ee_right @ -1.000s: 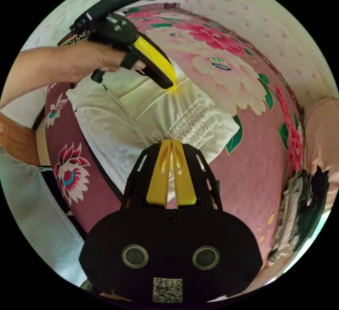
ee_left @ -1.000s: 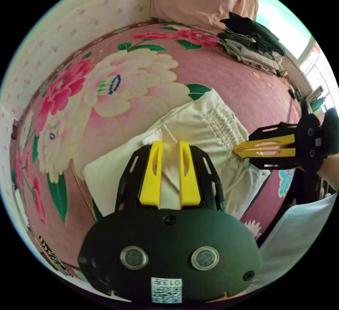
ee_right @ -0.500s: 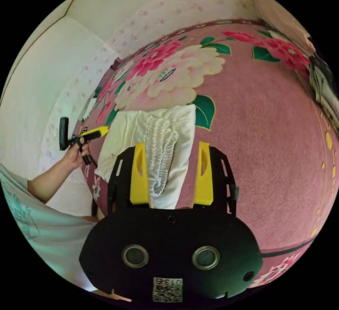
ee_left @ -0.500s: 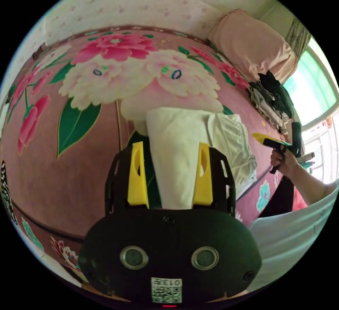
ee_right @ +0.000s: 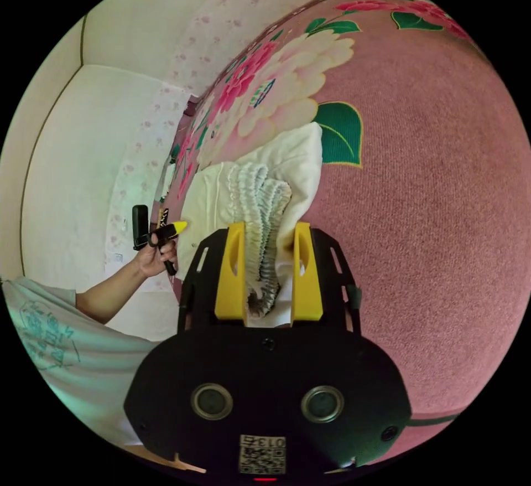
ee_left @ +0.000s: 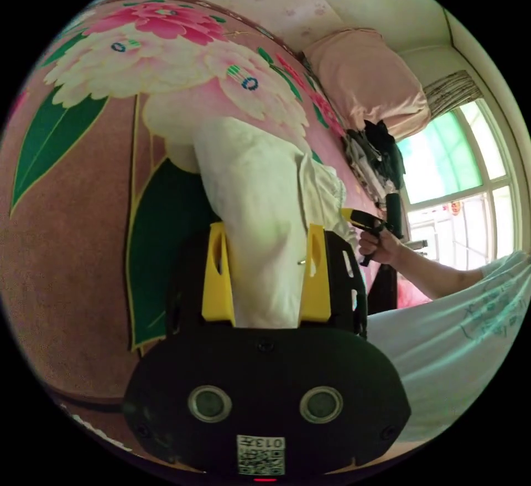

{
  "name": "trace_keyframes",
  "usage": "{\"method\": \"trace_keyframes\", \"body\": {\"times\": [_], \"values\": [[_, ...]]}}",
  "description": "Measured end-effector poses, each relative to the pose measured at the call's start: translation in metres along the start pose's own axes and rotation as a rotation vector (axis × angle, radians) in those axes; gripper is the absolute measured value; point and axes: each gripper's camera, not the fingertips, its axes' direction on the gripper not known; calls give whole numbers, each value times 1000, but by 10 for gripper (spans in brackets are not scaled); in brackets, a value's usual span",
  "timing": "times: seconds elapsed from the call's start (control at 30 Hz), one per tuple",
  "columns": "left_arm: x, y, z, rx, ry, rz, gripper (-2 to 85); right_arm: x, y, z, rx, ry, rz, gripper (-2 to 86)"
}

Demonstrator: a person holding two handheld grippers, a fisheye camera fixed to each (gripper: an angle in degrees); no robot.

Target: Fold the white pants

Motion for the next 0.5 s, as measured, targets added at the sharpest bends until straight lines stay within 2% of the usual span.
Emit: {"method": "trace_keyframes", "body": {"times": [0.1,0.17,0.23,0.37,0.5], "values": [[12,5,6,38,-162,-40,100,-2,3,9,-46,136,-57,93],[18,0,11,-9,-120,-72,57,-6,2,14,-87,194,-87,80],[41,-3,6,-5,-154,-40,49,-14,7,9,-104,261,-127,71],[86,2,-11,102,21,89,46,-27,42,-31,36,226,-190,66],[146,9,-6,132,93,191,45,-26,98,-92,144,337,-233,65]]}}
